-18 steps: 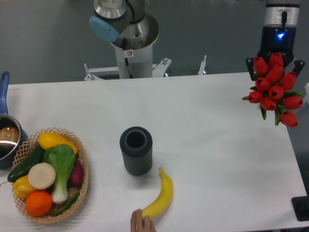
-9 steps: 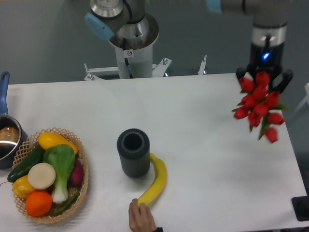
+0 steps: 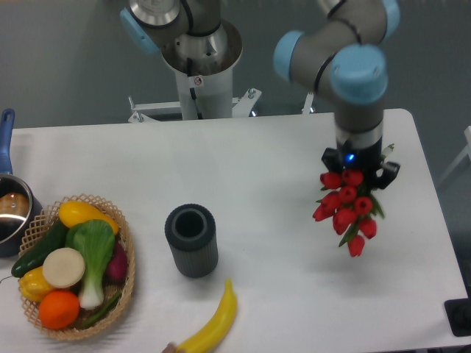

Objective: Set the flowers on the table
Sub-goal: 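Lower the tulips onto the table beside the black container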

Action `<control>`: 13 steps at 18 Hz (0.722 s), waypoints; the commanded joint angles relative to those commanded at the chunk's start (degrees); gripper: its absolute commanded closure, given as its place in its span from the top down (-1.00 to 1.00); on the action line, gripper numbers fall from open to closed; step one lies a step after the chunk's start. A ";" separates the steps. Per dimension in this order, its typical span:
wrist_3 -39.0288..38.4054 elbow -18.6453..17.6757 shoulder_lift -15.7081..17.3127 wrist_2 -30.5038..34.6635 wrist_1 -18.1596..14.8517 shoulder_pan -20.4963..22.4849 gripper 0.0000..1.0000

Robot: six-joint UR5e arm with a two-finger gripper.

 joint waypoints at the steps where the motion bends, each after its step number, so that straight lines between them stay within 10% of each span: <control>1: -0.26 0.44 -0.88 -0.25 0.17 -0.09 -0.11; 13: -6.32 4.30 -8.71 -1.22 0.62 -2.29 -0.09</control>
